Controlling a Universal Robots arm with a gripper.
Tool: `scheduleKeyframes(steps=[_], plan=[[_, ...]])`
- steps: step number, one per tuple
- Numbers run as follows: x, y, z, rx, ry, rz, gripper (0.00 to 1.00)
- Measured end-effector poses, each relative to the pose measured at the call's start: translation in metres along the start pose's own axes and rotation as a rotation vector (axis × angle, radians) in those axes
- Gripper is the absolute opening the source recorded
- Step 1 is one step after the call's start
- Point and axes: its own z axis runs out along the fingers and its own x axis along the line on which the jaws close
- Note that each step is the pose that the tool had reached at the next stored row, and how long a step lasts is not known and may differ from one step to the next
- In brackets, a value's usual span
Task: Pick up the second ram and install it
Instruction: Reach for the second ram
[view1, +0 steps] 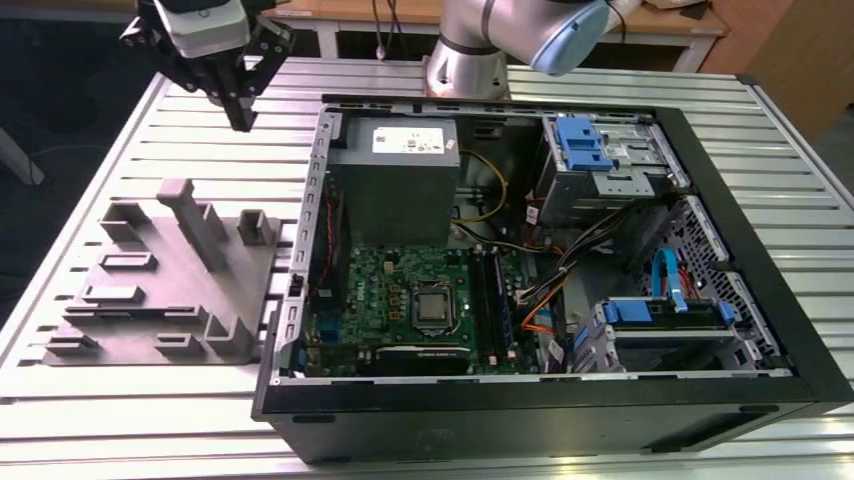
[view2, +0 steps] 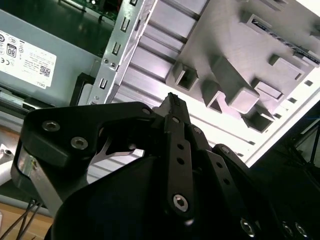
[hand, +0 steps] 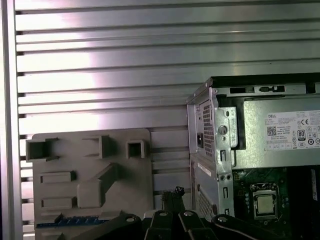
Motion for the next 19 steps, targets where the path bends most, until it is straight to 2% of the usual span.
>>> scheduleKeyframes(steps=[9,19], plan=[[0.0123,-0.0101,0.0020,0.0000,0.0000,0.000,0.07],[0.0307,-0.0227,0.0036,0.0000,0.0001,0.000,0.07]])
